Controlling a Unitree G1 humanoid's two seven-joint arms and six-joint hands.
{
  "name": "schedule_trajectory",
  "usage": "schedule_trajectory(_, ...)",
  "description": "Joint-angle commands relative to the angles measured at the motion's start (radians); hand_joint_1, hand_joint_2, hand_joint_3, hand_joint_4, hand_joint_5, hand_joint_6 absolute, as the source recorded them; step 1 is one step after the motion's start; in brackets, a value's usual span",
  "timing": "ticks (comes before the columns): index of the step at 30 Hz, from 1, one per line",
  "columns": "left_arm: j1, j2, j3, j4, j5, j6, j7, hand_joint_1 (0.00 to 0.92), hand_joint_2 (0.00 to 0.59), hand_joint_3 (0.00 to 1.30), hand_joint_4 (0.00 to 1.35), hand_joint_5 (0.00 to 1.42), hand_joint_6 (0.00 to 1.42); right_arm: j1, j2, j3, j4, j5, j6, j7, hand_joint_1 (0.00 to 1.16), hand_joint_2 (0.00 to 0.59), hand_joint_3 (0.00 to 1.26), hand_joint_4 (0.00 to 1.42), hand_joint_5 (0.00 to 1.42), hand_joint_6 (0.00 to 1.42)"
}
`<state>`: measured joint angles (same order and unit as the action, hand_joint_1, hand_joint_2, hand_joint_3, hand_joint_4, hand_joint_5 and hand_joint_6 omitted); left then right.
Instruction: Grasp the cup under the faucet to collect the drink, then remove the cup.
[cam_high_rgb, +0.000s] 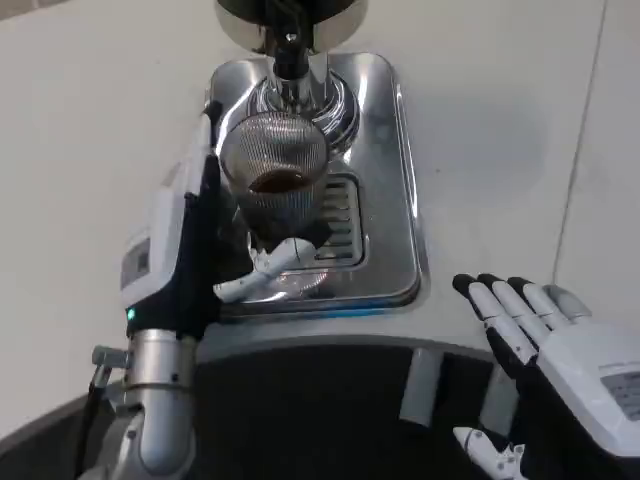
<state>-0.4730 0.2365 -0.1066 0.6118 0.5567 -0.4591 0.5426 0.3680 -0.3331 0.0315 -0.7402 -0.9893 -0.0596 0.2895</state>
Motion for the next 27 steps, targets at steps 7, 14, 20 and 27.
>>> schedule_trajectory(7, -0.039, -0.018, -0.026, 0.072, -0.003, -0.007, 0.047, 0.429, 0.049, 0.0, 0.0, 0.2, 0.21, -0.017, -0.006, -0.011, -0.019, 0.024, 0.024, 0.047, 0.27, 0.472, 0.0, 0.0, 0.0, 0.0)
schedule_trajectory(14, -0.059, -0.022, -0.039, 0.101, -0.012, -0.014, 0.053, 0.457, 0.054, 0.04, 0.04, 0.33, 0.39, -0.017, 0.002, 0.0, -0.022, 0.017, 0.038, 0.057, 0.27, 0.468, 0.0, 0.0, 0.0, 0.0)
schedule_trajectory(20, -0.076, -0.032, -0.058, 0.114, 0.007, 0.007, 0.066, 0.526, 0.066, 0.17, 0.2, 0.52, 0.7, -0.022, 0.012, 0.006, -0.027, 0.014, 0.05, 0.067, 0.26, 0.464, 0.0, 0.0, 0.0, 0.0)
schedule_trajectory(27, -0.104, -0.06, -0.094, 0.135, 0.034, 0.079, 0.108, 0.595, 0.07, 0.46, 0.53, 0.8, 1.02, -0.026, 0.027, 0.011, -0.051, 0.016, 0.081, 0.089, 0.21, 0.467, 0.0, 0.0, 0.0, 0.0)
